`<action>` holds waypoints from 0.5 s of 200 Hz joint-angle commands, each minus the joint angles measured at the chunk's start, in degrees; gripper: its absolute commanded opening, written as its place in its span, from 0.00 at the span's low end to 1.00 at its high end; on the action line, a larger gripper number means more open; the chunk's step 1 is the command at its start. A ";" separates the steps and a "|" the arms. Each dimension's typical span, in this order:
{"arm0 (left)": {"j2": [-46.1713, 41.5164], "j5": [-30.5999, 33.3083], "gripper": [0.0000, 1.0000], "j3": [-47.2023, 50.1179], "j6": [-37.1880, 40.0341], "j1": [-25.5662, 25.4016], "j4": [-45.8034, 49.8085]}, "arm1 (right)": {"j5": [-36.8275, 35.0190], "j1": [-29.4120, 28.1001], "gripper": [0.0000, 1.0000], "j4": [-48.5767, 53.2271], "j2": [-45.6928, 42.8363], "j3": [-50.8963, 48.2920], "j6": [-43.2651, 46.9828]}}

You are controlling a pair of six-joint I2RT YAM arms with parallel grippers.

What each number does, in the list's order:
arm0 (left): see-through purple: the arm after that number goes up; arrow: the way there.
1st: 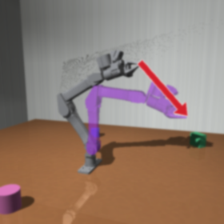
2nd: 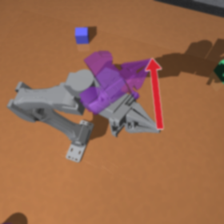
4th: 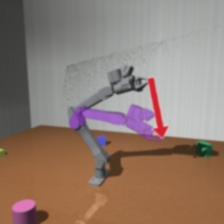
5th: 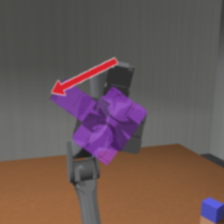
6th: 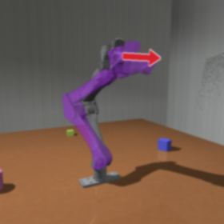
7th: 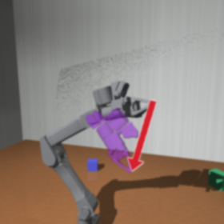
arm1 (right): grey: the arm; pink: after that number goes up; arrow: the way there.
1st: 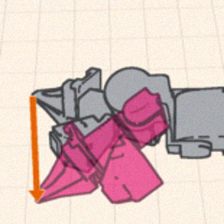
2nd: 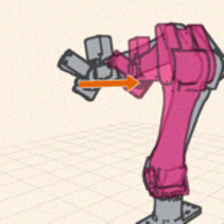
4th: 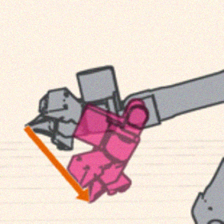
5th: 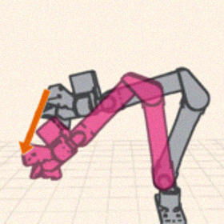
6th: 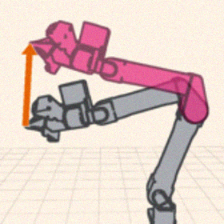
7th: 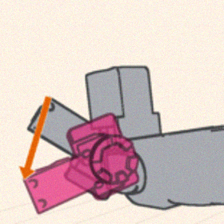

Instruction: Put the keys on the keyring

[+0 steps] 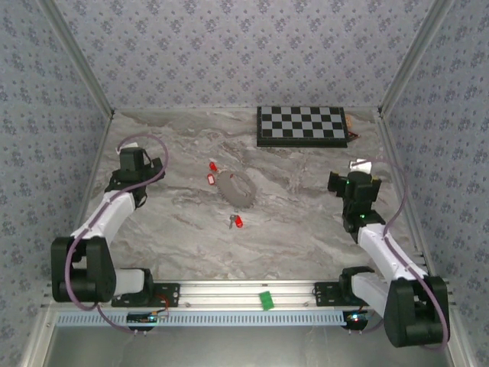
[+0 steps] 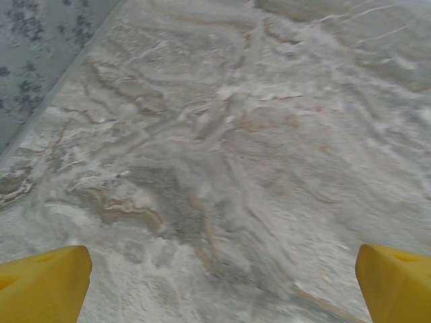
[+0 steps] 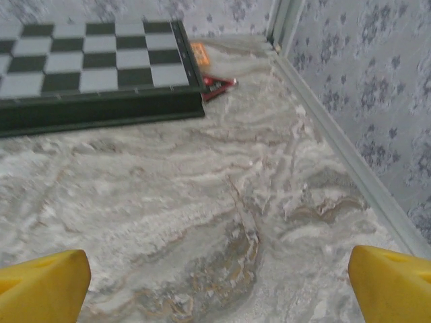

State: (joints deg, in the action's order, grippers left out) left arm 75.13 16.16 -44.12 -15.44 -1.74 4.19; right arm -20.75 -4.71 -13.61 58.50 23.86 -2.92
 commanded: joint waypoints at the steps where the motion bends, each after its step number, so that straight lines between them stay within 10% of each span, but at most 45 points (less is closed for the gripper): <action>1: 3.31 3.10 1.00 1.63 2.99 1.00 -7.68 | 1.01 1.11 1.00 -18.51 4.42 -4.71 3.79; 100: 9.52 -4.64 1.00 16.76 10.33 2.53 -41.25 | 14.52 4.98 1.00 -45.38 24.58 -10.05 4.32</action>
State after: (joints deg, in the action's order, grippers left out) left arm 84.12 16.23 -28.91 -7.64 0.47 -26.72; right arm -10.33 0.14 -47.66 80.42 16.21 -0.10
